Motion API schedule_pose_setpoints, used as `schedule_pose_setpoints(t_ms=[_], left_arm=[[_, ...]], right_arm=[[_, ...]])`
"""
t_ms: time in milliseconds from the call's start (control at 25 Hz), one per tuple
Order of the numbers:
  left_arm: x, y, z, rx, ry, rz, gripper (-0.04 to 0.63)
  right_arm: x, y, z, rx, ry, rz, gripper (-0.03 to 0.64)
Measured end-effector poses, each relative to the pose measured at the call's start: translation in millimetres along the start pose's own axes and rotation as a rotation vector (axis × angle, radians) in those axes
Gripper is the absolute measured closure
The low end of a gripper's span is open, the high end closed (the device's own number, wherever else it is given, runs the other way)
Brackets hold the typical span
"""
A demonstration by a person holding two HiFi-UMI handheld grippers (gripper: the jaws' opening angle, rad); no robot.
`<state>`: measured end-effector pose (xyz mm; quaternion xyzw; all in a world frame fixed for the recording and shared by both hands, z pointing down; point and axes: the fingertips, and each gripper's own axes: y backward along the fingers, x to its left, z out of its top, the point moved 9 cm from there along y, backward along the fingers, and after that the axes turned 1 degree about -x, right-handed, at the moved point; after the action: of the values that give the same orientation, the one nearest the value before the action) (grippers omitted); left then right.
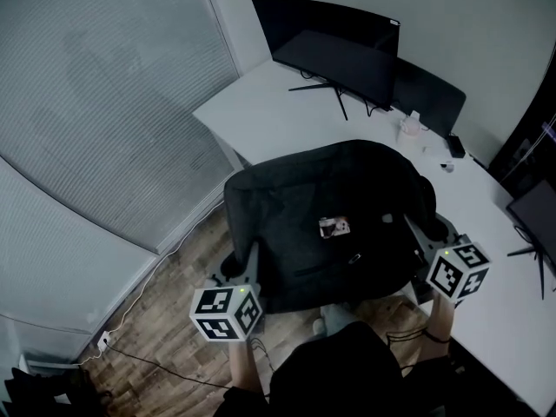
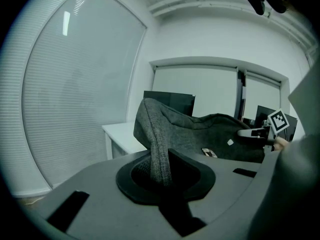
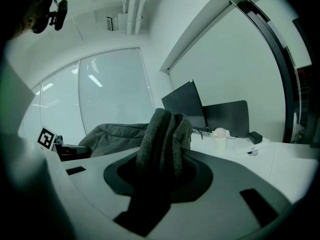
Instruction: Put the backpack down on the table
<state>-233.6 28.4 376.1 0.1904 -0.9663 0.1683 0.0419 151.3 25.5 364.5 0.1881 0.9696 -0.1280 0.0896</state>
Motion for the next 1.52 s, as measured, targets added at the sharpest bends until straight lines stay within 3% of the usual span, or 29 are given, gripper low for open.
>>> schedule_pose_setpoints(t_ms=[520, 1040, 1520], left_arm=[[36.0, -90.0, 37.4, 0.025, -0.011, -0.027, 0.537], [43.2, -170.5, 68.2, 0.050, -0.008, -0.044, 0.537], [52.1, -238.6, 70.6, 0.114, -0.031, -0.033, 0.536]], right_arm=[[-30.0, -79.6, 24.3, 0.012, -0.027, -0.041, 0.502], [-81.2, -141.5, 46.7, 0.019, -0.054, -0.044, 0.502], [-123.3, -196.0, 41.2, 0.061, -0.090, -0.053, 0.502]])
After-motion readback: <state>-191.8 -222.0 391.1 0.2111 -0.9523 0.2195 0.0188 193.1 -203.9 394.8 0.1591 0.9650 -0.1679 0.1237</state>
